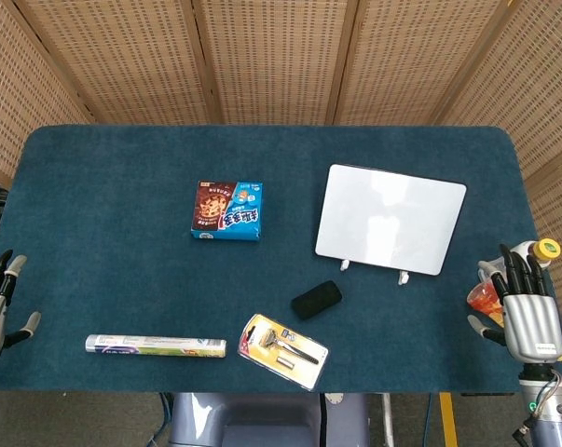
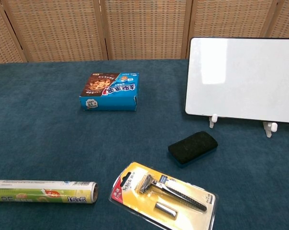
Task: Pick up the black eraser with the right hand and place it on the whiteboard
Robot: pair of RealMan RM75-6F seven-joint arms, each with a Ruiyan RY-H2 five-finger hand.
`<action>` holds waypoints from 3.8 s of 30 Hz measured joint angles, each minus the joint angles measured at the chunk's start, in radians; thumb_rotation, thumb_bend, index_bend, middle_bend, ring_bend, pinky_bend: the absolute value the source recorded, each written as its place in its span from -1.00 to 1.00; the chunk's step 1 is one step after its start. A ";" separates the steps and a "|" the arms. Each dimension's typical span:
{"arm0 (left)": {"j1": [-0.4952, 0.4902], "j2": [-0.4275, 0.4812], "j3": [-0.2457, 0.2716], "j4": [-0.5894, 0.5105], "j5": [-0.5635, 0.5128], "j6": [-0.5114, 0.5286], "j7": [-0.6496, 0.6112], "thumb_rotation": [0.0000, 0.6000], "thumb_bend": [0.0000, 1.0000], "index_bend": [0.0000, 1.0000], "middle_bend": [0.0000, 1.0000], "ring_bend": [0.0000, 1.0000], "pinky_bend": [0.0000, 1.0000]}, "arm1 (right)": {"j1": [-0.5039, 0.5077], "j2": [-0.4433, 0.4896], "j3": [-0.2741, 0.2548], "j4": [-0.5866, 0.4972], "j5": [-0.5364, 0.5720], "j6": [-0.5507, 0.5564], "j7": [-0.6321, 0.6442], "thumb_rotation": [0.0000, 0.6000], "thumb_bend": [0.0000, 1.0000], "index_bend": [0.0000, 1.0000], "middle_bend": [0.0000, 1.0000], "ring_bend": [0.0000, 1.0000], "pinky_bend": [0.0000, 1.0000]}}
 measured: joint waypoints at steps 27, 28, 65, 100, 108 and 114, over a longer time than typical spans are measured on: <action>0.001 -0.001 0.002 -0.008 0.001 -0.001 0.002 1.00 -0.37 -1.00 -1.00 -1.00 -1.00 | 0.107 -0.006 -0.018 0.071 -0.217 -0.035 -0.048 1.00 -0.89 -0.62 -1.00 -1.00 -1.00; 0.002 0.000 0.002 -0.008 0.001 0.000 0.002 1.00 -0.37 -1.00 -1.00 -1.00 -1.00 | 0.114 -0.004 -0.019 0.065 -0.223 -0.045 -0.062 1.00 -0.89 -0.62 -1.00 -1.00 -1.00; -0.002 0.004 0.003 -0.009 -0.002 -0.011 -0.015 1.00 -0.37 -1.00 -1.00 -1.00 -1.00 | 0.409 -0.139 0.013 -0.176 -0.072 -0.548 -0.490 1.00 -0.89 -0.42 -1.00 -1.00 -1.00; -0.001 0.003 0.001 -0.012 -0.020 -0.016 -0.003 1.00 -0.38 -1.00 -1.00 -1.00 -1.00 | 0.552 -0.311 0.009 0.028 0.148 -0.619 -0.510 1.00 -0.84 -0.40 -1.00 -1.00 -1.00; -0.001 0.004 -0.001 -0.016 -0.029 -0.019 0.002 1.00 -0.38 -1.00 -1.00 -1.00 -1.00 | 0.563 -0.331 -0.005 0.059 0.170 -0.621 -0.505 1.00 -0.82 -0.40 -1.00 -1.00 -1.00; -0.002 0.004 -0.001 -0.017 -0.033 -0.021 0.006 1.00 -0.38 -1.00 -1.00 -1.00 -1.00 | 0.574 -0.350 -0.012 0.085 0.187 -0.622 -0.494 1.00 -0.81 -0.40 -1.00 -1.00 -1.00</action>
